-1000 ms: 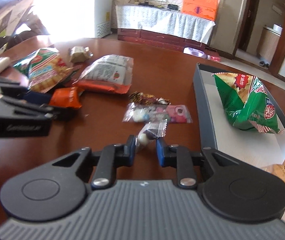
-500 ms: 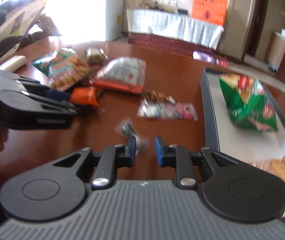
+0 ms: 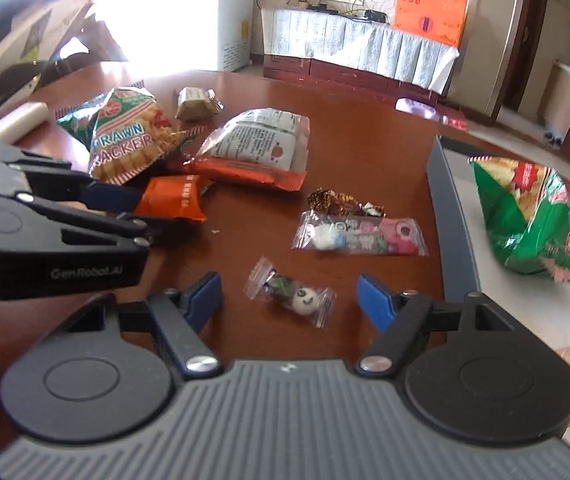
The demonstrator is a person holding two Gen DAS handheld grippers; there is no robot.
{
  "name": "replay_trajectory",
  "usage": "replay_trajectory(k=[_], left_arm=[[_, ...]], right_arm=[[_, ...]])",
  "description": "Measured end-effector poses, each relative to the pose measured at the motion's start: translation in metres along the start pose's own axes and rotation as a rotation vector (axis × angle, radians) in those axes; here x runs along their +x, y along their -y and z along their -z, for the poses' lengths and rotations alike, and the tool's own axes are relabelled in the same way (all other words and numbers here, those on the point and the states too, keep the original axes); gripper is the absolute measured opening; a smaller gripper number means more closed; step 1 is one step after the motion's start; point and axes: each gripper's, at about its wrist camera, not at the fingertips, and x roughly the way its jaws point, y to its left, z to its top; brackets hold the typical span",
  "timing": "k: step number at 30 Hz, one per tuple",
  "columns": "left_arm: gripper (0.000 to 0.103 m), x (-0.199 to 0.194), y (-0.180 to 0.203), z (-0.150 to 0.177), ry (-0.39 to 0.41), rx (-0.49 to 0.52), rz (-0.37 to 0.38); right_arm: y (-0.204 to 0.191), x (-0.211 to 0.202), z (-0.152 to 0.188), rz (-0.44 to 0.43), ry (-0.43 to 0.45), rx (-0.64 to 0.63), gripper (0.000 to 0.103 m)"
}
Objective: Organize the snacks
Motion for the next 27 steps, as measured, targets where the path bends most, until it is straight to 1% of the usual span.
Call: replay_trajectory(k=[1,2,3,8,15,22,27], left_arm=[[0.042,0.0,0.0,0.0,0.0,0.0,0.001],[0.042,0.0,-0.001,0.0,-0.001,0.0,0.002],[0.042,0.0,-0.001,0.0,-0.001,0.0,0.003],[0.042,-0.001,-0.001,0.0,-0.002,0.002,0.002],[0.042,0.0,0.001,0.001,0.0,0.001,0.0],[0.035,-0.002,0.006,0.001,0.0,-0.001,-0.005],[0.034,-0.006,0.015,0.001,0.014,0.034,-0.017]], right_arm=[[-0.002,-0.002,0.0,0.01,0.004,-0.02,0.06],[-0.003,-0.003,0.0,0.01,0.002,-0.03,0.041],[-0.002,-0.004,0.0,0.004,-0.002,-0.027,0.04],[0.003,-0.013,0.004,-0.002,0.001,-0.011,0.038],[0.008,-0.031,0.006,-0.019,0.038,0.013,0.037],[0.007,-0.04,0.006,-0.049,0.053,0.01,0.037],[0.01,-0.053,0.005,-0.059,0.092,0.025,0.037]])
